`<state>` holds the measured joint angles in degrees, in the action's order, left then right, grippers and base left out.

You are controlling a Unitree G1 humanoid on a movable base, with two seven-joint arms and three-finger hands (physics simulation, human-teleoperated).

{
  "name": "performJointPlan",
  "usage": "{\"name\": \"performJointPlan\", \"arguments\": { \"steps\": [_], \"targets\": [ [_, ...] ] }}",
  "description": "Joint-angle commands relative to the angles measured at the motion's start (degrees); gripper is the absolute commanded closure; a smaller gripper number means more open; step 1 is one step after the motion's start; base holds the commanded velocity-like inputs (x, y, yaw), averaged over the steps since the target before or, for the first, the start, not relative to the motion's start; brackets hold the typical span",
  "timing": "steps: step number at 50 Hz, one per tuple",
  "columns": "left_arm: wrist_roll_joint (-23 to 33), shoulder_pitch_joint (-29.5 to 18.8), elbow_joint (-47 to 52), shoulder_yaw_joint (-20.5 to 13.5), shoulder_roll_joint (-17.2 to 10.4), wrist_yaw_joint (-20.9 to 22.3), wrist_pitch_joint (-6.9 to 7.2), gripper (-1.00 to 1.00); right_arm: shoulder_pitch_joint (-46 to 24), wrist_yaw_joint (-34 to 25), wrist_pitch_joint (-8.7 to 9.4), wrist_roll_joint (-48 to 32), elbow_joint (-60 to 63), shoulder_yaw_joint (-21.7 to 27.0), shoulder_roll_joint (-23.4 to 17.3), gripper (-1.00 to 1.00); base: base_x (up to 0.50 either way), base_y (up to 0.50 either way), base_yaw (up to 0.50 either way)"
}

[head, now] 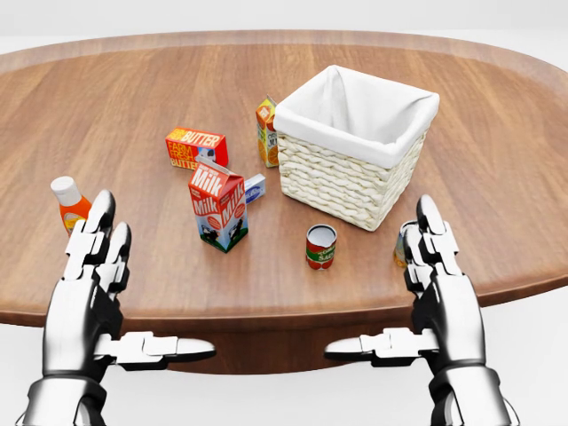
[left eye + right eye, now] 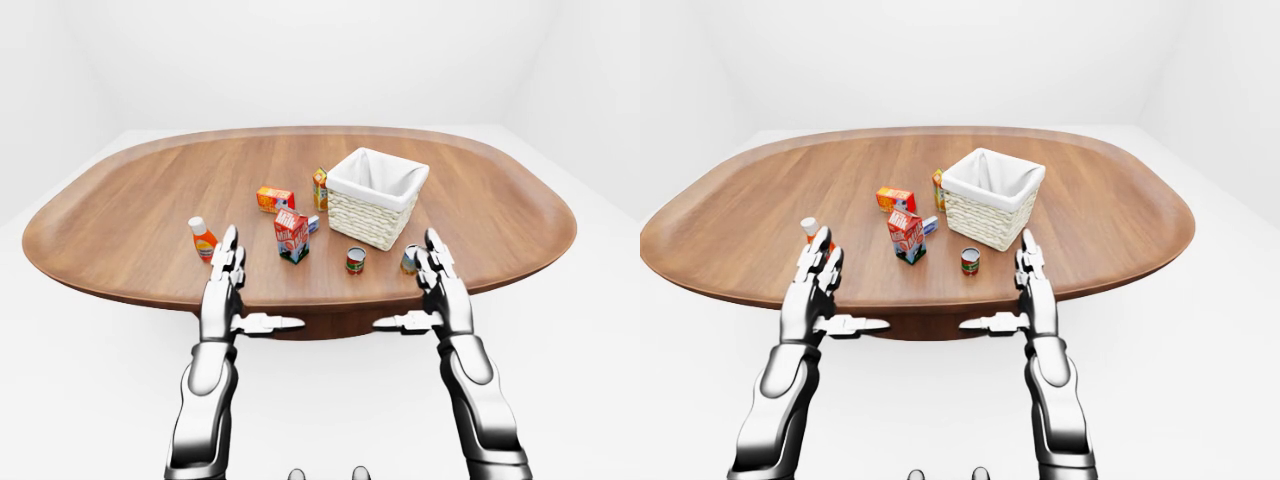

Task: Pick up the tomato sauce, and put it in the basket.

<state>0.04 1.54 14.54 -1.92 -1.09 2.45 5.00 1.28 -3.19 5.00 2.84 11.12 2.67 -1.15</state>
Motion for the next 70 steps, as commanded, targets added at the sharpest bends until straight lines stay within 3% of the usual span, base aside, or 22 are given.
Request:
{"name": "performJointPlan", "arguments": {
  "steps": [1, 22, 46, 70],
  "targets": [
    [0.24, 0.54, 7.58, -0.03, 0.04, 0.39, 0.0, -0.96, 0.27, -0.02, 0.0, 0.53, 6.37, 0.6, -0.18, -1.0, 0.0, 0.0, 0.0],
    [0.53, 0.61, 12.04, -0.13, 0.09, 0.62, 0.0, -0.97, 0.81, -0.94, 0.0, 2.49, 13.2, 1.46, -0.09, -1.0, 0.01, 0.0, 0.0],
    [0.51, 0.87, 12.93, 0.04, 0.17, 0.77, 0.0, -0.96, 1.13, -1.5, 0.0, 2.78, 14.19, 1.11, -0.18, -1.0, 0.38, 0.0, 0.0],
    [0.55, 0.91, 13.5, 0.25, 0.23, 0.72, 0.0, -0.97, 1.18, -1.5, 0.0, 2.62, 14.34, 1.15, -0.08, -1.0, -0.01, -0.48, 0.0]
  ]
}}
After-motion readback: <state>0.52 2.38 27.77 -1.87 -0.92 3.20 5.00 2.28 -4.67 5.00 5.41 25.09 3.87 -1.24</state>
